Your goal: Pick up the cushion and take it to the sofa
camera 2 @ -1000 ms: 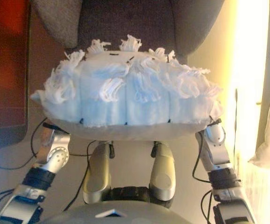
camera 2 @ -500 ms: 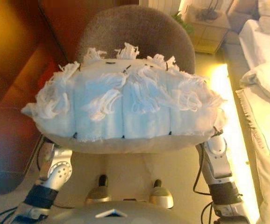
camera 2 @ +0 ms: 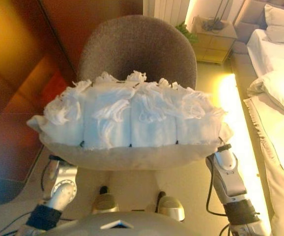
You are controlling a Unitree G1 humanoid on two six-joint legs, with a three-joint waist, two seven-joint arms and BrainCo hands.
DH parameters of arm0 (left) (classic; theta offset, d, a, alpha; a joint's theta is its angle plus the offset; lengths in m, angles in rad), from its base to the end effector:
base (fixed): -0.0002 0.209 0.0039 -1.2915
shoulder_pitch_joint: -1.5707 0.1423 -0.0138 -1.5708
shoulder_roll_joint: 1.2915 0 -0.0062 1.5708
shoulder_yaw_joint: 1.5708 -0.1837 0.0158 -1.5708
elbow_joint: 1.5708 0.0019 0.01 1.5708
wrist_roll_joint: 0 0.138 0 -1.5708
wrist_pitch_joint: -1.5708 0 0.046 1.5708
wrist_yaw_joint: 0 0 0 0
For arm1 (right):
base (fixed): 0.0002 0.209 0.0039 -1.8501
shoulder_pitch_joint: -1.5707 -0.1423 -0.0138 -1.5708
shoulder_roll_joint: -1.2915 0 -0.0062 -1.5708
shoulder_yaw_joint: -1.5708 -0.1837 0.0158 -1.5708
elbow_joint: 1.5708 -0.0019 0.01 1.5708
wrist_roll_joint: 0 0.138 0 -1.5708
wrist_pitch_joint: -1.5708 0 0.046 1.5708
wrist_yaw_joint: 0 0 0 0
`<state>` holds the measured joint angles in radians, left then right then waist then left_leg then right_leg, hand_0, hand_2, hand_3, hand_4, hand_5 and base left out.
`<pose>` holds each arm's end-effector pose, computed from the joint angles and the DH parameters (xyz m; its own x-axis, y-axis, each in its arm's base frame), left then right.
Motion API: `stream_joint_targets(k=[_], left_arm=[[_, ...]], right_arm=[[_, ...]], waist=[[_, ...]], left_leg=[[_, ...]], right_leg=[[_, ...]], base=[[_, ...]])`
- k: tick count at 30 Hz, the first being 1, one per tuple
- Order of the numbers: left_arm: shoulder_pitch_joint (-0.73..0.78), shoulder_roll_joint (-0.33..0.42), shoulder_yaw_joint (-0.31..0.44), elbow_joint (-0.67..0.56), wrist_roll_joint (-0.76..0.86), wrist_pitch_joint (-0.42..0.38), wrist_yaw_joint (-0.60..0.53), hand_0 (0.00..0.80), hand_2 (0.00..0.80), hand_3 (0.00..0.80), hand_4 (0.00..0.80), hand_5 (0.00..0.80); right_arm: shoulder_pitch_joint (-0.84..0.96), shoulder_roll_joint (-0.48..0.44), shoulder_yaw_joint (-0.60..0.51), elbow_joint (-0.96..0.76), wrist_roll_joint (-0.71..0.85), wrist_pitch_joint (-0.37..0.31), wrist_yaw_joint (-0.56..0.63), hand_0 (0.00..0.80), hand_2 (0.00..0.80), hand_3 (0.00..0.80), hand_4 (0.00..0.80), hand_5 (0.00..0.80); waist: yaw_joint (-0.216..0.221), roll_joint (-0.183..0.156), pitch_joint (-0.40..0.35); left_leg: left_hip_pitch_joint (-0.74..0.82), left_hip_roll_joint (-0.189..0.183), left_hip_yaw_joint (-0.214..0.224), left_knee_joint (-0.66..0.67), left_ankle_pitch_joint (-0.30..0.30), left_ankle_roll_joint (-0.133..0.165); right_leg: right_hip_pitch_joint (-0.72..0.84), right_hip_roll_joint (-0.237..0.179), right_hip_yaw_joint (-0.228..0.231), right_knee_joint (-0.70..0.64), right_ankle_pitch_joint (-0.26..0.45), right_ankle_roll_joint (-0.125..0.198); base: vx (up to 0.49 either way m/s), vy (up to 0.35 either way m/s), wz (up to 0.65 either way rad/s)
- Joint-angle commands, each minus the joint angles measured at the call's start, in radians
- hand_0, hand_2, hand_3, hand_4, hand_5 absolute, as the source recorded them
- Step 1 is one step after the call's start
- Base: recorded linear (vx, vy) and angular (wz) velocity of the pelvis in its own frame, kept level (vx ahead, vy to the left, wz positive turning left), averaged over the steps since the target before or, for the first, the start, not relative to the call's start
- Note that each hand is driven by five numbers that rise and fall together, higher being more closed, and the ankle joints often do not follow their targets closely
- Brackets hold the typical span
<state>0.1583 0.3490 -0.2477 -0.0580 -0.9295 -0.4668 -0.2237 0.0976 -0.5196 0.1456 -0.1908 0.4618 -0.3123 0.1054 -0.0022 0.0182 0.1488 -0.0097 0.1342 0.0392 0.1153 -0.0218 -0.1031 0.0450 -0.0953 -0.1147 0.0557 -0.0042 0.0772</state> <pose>0.1652 0.1846 0.0392 0.9379 -0.1231 0.3243 0.2850 0.8064 -0.5182 0.1804 -0.2064 0.0835 0.9060 0.2950 0.3037 -0.2884 0.9551 -0.0673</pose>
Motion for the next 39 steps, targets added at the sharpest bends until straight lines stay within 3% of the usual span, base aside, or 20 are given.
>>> stream_joint_targets(k=[1, 3, 5, 7, 10, 13, 15, 16, 17, 18, 21, 22, 24, 26, 28, 30, 32, 33, 37, 39], left_arm=[[-0.114, -0.003, -0.059, -0.145, 0.064, -0.040, -0.054, 0.800, 0.800, 0.800, 0.800, 0.800], [-0.113, -0.009, -0.077, -0.136, 0.070, -0.059, -0.051, 0.800, 0.800, 0.800, 0.800, 0.800], [-0.101, -0.007, -0.078, -0.141, 0.065, -0.059, -0.051, 0.800, 0.800, 0.800, 0.800, 0.800], [-0.084, -0.006, -0.077, -0.149, 0.065, -0.055, -0.054, 0.800, 0.800, 0.800, 0.800, 0.800], [-0.070, -0.009, -0.086, -0.153, 0.071, -0.061, -0.061, 0.800, 0.800, 0.800, 0.800, 0.800], [-0.064, -0.010, -0.094, -0.149, 0.080, -0.085, -0.058, 0.800, 0.800, 0.800, 0.800, 0.800], [-0.081, -0.007, -0.094, -0.132, 0.073, -0.092, -0.057, 0.800, 0.800, 0.800, 0.800, 0.800], [-0.085, -0.003, -0.093, -0.129, 0.078, -0.094, -0.056, 0.800, 0.800, 0.800, 0.800, 0.800], [-0.090, 0.007, -0.091, -0.126, 0.081, -0.095, -0.041, 0.800, 0.800, 0.800, 0.800, 0.800], [-0.100, 0.021, -0.077, -0.121, 0.067, -0.078, -0.028, 0.800, 0.800, 0.800, 0.800, 0.800], [-0.100, 0.030, -0.052, -0.124, 0.112, -0.081, -0.047, 0.800, 0.800, 0.800, 0.800, 0.800], [-0.095, 0.039, -0.050, -0.130, 0.139, -0.094, -0.041, 0.800, 0.800, 0.800, 0.800, 0.800], [-0.109, 0.053, -0.030, -0.132, 0.099, -0.069, -0.044, 0.800, 0.800, 0.800, 0.800, 0.800], [-0.127, 0.056, -0.014, -0.119, 0.073, -0.060, -0.067, 0.800, 0.800, 0.800, 0.800, 0.800], [-0.140, 0.049, 0.012, -0.121, 0.078, -0.055, -0.099, 0.800, 0.800, 0.800, 0.800, 0.800], [-0.142, 0.042, 0.009, -0.121, 0.088, -0.055, -0.084, 0.800, 0.800, 0.800, 0.800, 0.800], [-0.139, 0.029, -0.001, -0.121, 0.094, -0.046, -0.074, 0.800, 0.800, 0.800, 0.800, 0.800], [-0.133, 0.024, -0.009, -0.117, 0.096, -0.047, -0.091, 0.800, 0.800, 0.800, 0.800, 0.800], [-0.106, 0.028, -0.021, -0.121, 0.116, -0.055, -0.142, 0.800, 0.800, 0.800, 0.800, 0.800], [-0.100, 0.032, -0.023, -0.121, 0.108, -0.052, -0.139, 0.800, 0.800, 0.800, 0.800, 0.800]], right_arm=[[-0.126, 0.054, 0.108, -0.128, -0.053, -0.085, 0.006, 0.800, 0.800, 0.800, 0.800, 0.800], [-0.136, 0.057, 0.136, -0.118, -0.084, -0.096, -0.007, 0.800, 0.800, 0.800, 0.800, 0.800], [-0.139, 0.050, 0.147, -0.117, -0.089, -0.099, -0.001, 0.800, 0.800, 0.800, 0.800, 0.800], [-0.133, 0.046, 0.150, -0.124, -0.068, -0.084, 0.007, 0.800, 0.800, 0.800, 0.800, 0.800], [-0.112, 0.054, 0.150, -0.124, -0.046, -0.069, 0.027, 0.800, 0.800, 0.800, 0.800, 0.800], [-0.090, 0.056, 0.144, -0.119, -0.038, -0.096, 0.066, 0.800, 0.800, 0.800, 0.800, 0.800], [-0.098, 0.043, 0.143, -0.129, -0.026, -0.114, 0.077, 0.800, 0.800, 0.800, 0.800, 0.800], [-0.101, 0.038, 0.143, -0.131, -0.023, -0.119, 0.080, 0.800, 0.800, 0.800, 0.800, 0.800], [-0.102, 0.035, 0.137, -0.132, -0.010, -0.115, 0.087, 0.800, 0.800, 0.800, 0.800, 0.800], [-0.101, 0.033, 0.115, -0.130, 0.026, -0.090, 0.093, 0.800, 0.800, 0.800, 0.800, 0.800], [-0.093, 0.056, 0.106, -0.128, 0.025, -0.072, 0.101, 0.800, 0.800, 0.800, 0.800, 0.800], [-0.092, 0.075, 0.122, -0.127, -0.020, -0.083, 0.091, 0.800, 0.800, 0.800, 0.800, 0.800], [-0.093, 0.078, 0.135, -0.139, -0.018, -0.084, 0.072, 0.800, 0.800, 0.800, 0.800, 0.800], [-0.094, 0.089, 0.137, -0.137, -0.022, -0.082, 0.071, 0.800, 0.800, 0.800, 0.800, 0.800], [-0.108, 0.093, 0.111, -0.115, -0.011, -0.070, 0.078, 0.800, 0.800, 0.800, 0.800, 0.800], [-0.107, 0.096, 0.102, -0.098, -0.008, -0.076, 0.079, 0.800, 0.800, 0.800, 0.800, 0.800], [-0.096, 0.093, 0.103, -0.101, 0.002, -0.089, 0.082, 0.800, 0.800, 0.800, 0.800, 0.800], [-0.093, 0.087, 0.106, -0.103, 0.007, -0.098, 0.079, 0.800, 0.800, 0.800, 0.800, 0.800], [-0.101, 0.087, 0.112, -0.084, 0.012, -0.099, 0.049, 0.800, 0.800, 0.800, 0.800, 0.800], [-0.101, 0.092, 0.112, -0.080, 0.011, -0.090, 0.042, 0.800, 0.800, 0.800, 0.800, 0.800]], waist=[[0.030, -0.020, 0.045], [0.054, -0.001, 0.049], [0.074, 0.006, 0.052], [0.089, 0.006, 0.054], [0.096, 0.000, 0.055], [0.097, -0.003, 0.062], [0.101, -0.016, 0.060], [0.099, -0.022, 0.055], [0.091, -0.030, 0.047], [0.090, -0.053, 0.028], [0.107, -0.093, -0.011], [0.114, -0.103, -0.025], [0.111, -0.107, -0.038], [0.104, -0.110, -0.043], [0.100, -0.094, -0.037], [0.087, -0.079, -0.023], [0.065, -0.072, -0.014], [0.050, -0.075, -0.011], [0.018, -0.078, -0.003], [0.005, -0.076, -0.003]], left_leg=[[-0.103, -0.097, 0.023, 0.078, 0.016, 0.044], [-0.142, -0.141, -0.002, -0.019, 0.075, 0.043], [-0.160, -0.156, -0.038, -0.098, 0.127, 0.041], [-0.175, -0.153, -0.071, -0.154, 0.159, 0.036], [-0.206, -0.127, -0.093, -0.203, 0.155, 0.026], [-0.229, -0.101, -0.112, -0.203, 0.159, 0.013], [-0.224, -0.085, -0.114, -0.197, 0.150, 0.018], [-0.220, -0.082, -0.099, -0.196, 0.131, 0.025], [-0.213, -0.082, -0.055, -0.159, 0.110, 0.037], [-0.226, -0.102, -0.042, -0.063, 0.096, 0.056], [-0.242, -0.147, -0.035, 0.031, 0.034, 0.112], [-0.227, -0.161, -0.039, 0.027, 0.025, 0.127], [-0.199, -0.178, -0.035, 0.010, 0.023, 0.138], [-0.173, -0.189, -0.021, -0.008, 0.026, 0.137], [-0.130, -0.181, 0.009, -0.027, 0.019, 0.125], [-0.085, -0.171, -0.009, -0.039, 0.004, 0.119], [-0.037, -0.165, -0.022, -0.051, -0.013, 0.114], [-0.014, -0.169, -0.027, -0.052, -0.033, 0.114], [0.072, -0.173, -0.050, -0.056, -0.123, 0.124], [0.105, -0.170, -0.059, -0.055, -0.155, 0.131]], right_leg=[[0.084, 0.087, -0.018, 0.028, -0.144, -0.051], [0.108, 0.129, 0.004, 0.034, -0.164, -0.058], [0.132, 0.161, 0.037, 0.052, -0.192, -0.068], [0.146, 0.190, 0.075, 0.101, -0.234, -0.079], [0.157, 0.203, 0.094, 0.173, -0.294, -0.088], [0.168, 0.191, 0.087, 0.249, -0.361, -0.086], [0.179, 0.159, 0.075, 0.307, -0.398, -0.066], [0.180, 0.143, 0.067, 0.331, -0.400, -0.055], [0.179, 0.117, 0.061, 0.370, -0.395, -0.038], [0.202, 0.074, 0.051, 0.421, -0.336, -0.003], [0.220, 0.026, 0.031, 0.542, -0.207, 0.045], [0.206, 0.024, 0.045, 0.574, -0.127, 0.066], [0.165, 0.049, 0.068, 0.537, -0.068, 0.076], [0.137, 0.058, 0.043, 0.431, -0.070, 0.072], [0.060, 0.038, -0.069, 0.270, -0.107, 0.043], [0.006, 0.038, -0.086, 0.169, -0.124, 0.008], [-0.035, 0.033, -0.054, 0.086, -0.089, 0.004], [-0.055, 0.023, -0.017, 0.021, -0.042, 0.018], [-0.134, -0.031, 0.064, -0.100, 0.119, 0.078], [-0.146, -0.047, 0.093, -0.125, 0.160, 0.088]], base=[[0.265, -0.001, -0.42], [0.357, 0.007, -0.11], [0.452, 0.013, -0.13], [0.548, 0.030, -0.22], [0.566, 0.094, 0.03], [0.750, 0.208, -0.40], [0.777, 0.279, -0.26], [0.745, 0.326, -0.15], [0.769, 0.339, -0.15], [0.775, 0.323, 0.03], [0.695, 0.250, -0.09], [0.569, 0.190, -0.30], [0.560, 0.194, -0.08], [0.411, 0.149, -0.17], [0.338, 0.101, -0.12], [0.278, 0.023, -0.11], [0.303, -0.019, -0.06], [0.346, -0.045, 0.20], [0.412, -0.102, 0.38], [0.461, -0.136, 0.11]])
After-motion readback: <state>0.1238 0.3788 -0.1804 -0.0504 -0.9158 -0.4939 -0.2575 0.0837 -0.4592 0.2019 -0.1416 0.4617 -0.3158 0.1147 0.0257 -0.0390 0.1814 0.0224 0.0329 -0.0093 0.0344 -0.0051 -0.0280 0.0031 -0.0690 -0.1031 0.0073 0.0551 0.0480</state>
